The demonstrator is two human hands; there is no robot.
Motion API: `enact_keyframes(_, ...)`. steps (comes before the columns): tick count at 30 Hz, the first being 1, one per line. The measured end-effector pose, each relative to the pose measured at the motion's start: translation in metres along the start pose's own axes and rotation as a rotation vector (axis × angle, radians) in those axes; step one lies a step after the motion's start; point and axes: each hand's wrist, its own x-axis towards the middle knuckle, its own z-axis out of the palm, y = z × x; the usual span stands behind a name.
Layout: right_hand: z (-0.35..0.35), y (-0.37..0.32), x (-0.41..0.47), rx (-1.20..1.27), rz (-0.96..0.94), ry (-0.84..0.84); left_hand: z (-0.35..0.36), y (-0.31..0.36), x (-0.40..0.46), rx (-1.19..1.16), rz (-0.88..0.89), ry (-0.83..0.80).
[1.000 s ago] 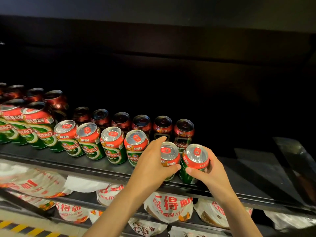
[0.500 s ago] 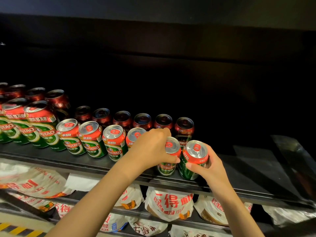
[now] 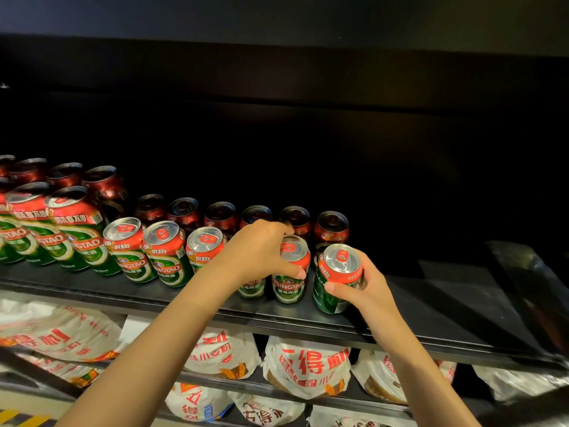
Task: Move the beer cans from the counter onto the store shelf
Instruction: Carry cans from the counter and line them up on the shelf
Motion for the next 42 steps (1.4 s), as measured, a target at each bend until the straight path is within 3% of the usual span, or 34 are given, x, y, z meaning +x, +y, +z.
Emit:
enact_keyframes(8,0.002,0.005,0.001,-0.009,0.006,-0.001,0.004,-0.004,-0.002,0.005,0.021,-0.022)
enact_keyframes(22,0.002,0.027,-0.010,-0.045,0.112,0.060,0.012,-0.014,-0.010,-0.002,0.074,0.077)
enact_keyframes(29,0.004,0.021,-0.014,-0.117,0.086,0.052,0.018,-0.019,-0.010,-0.063,0.068,0.097)
enact_keyframes(37,0.017,-0.007,-0.008,-0.234,-0.035,0.298,0.021,-0.021,-0.009,-0.051,0.065,0.114)
enact_keyframes(42,0.013,-0.013,-0.005,-0.225,-0.076,0.230,0.023,-0.024,-0.010,-0.044,0.082,0.137)
